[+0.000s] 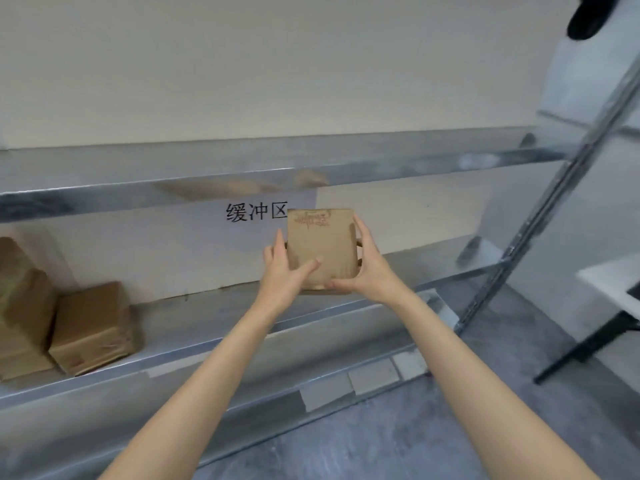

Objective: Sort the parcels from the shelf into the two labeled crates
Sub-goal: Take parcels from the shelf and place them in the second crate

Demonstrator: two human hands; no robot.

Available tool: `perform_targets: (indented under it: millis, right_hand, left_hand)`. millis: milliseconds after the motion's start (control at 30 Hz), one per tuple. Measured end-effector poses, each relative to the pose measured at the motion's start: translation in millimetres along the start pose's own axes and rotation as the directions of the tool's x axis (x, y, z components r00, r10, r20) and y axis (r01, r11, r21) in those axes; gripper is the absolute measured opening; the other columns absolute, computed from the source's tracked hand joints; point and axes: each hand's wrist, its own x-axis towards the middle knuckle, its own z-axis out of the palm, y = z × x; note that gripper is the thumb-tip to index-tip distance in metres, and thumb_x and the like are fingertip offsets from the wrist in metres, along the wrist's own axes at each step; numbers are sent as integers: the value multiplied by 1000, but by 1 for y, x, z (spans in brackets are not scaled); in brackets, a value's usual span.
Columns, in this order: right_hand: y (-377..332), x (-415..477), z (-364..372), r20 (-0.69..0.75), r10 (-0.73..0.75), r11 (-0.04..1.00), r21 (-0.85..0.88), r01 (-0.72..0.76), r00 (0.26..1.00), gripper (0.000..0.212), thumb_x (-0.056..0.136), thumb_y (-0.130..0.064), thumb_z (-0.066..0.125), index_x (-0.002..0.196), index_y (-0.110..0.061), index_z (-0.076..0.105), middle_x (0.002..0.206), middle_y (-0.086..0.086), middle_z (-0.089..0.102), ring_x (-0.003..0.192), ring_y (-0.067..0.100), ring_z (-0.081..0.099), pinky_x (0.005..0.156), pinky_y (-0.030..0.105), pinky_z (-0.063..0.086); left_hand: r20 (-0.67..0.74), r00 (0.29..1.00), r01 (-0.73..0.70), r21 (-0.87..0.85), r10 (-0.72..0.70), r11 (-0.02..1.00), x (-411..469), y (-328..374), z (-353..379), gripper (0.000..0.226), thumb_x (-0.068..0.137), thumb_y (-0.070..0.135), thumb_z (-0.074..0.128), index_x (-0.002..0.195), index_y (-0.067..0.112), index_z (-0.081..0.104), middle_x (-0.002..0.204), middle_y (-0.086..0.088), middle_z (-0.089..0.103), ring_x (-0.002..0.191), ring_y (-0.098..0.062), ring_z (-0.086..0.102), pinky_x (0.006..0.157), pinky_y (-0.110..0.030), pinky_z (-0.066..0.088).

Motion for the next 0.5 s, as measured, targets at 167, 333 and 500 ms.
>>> perform_targets:
  millis: [167, 333, 500]
  right_hand:
    - [43, -74, -112, -248, 84, 996, 12, -84, 965, 136, 64, -29, 92, 156, -30, -8, 159, 4, 16, 143, 12, 21, 120, 41, 24]
    - [75, -149, -215, -485, 168, 983, 19, -182, 858, 130, 63, -45, 89, 156, -32, -1, 135, -1, 24, 123, 8, 31, 109, 26, 25]
    - [100, -220, -306, -651, 210, 969, 39, -245, 730, 109, 67, -54, 84, 152, -31, 19, 124, -5, 29, 115, 12, 38, 105, 30, 37]
  left_hand:
    - [111, 993, -30, -124, 44, 992, -21, 60, 125, 88, 88, 40, 67, 155, 17, 15, 131, -4, 35, 119, -14, 41, 96, -25, 33]
    - [302, 942, -82, -218, 147, 973, -51, 125, 241, 77, 92, 49, 57, 154, 21, 23, 124, 3, 31, 114, -7, 35, 97, -24, 25]
    - [474, 828, -152, -324, 300, 934, -89, 188, 336, 75, 79, 62, 52, 147, 36, 38, 132, -1, 41, 104, 7, 38, 98, -25, 25]
